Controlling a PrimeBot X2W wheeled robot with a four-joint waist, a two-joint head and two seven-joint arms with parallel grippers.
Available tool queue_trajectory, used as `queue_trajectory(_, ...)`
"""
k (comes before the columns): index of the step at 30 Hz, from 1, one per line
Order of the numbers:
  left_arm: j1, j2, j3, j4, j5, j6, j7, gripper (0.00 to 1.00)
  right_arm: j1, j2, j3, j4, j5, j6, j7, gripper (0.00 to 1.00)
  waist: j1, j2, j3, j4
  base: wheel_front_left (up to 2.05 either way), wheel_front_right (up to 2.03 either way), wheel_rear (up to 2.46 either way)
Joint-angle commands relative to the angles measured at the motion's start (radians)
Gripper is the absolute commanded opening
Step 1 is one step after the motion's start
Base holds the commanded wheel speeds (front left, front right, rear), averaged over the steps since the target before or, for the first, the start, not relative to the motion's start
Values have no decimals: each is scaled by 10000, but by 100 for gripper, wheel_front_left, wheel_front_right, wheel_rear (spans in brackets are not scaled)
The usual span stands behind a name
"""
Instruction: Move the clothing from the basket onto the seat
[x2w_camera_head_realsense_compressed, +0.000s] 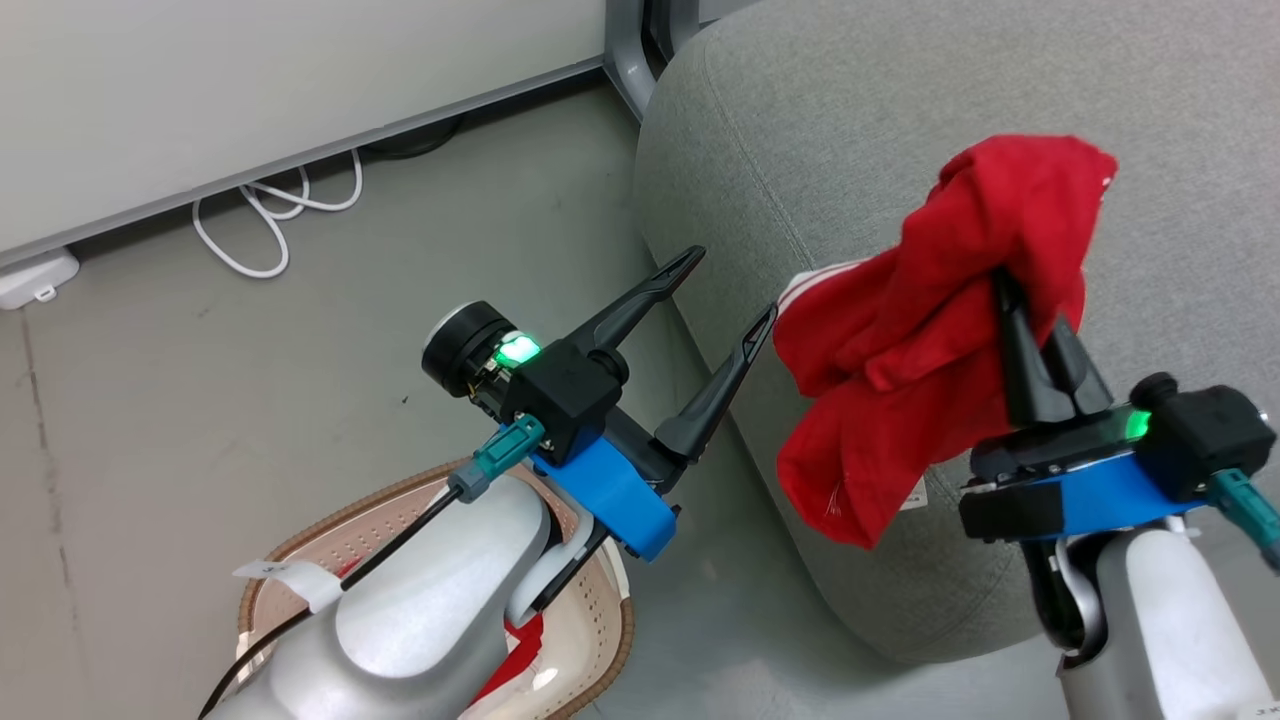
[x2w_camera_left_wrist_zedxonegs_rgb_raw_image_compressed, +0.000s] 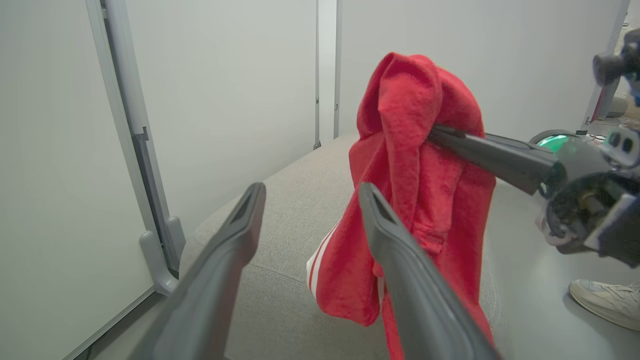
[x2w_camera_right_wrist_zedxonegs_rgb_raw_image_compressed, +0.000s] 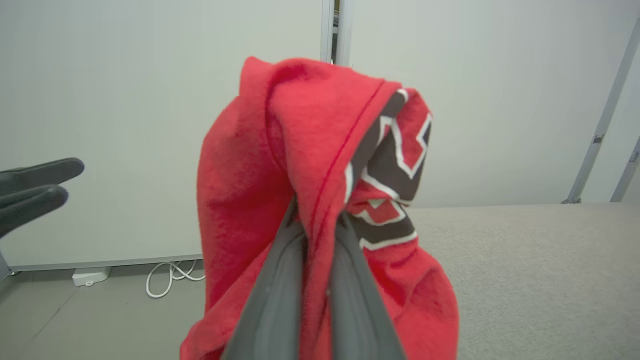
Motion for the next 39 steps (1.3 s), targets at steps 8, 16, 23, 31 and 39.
queue_trajectory(8,-432,92,52,-83,217,-14,-29,100,-1160,-95,-1017,-702,15,5,-40,0,0,0,677,258,0,0,0)
queue_trajectory(16,-934,122,-93,-248,431,-35,195,100,-3067,-545,-2596,-1204,-77,5,-38,0,0,0,1878,648,0,0,0)
queue_trajectory(23,-1553,189,-194,-506,698,-66,440,100,-4767,-1525,-3792,-954,-185,3,-40,0,0,0,3064,912,0,0,0)
queue_trajectory(31,-2058,294,-261,-705,896,-74,620,100,-6265,-2962,-4542,418,-268,3,-38,0,0,0,4057,1090,0,0,0)
queue_trajectory(39,-2288,400,-309,-816,977,-45,653,100,-6880,-3400,-4424,2757,-327,3,-43,0,0,0,4608,1171,0,0,0)
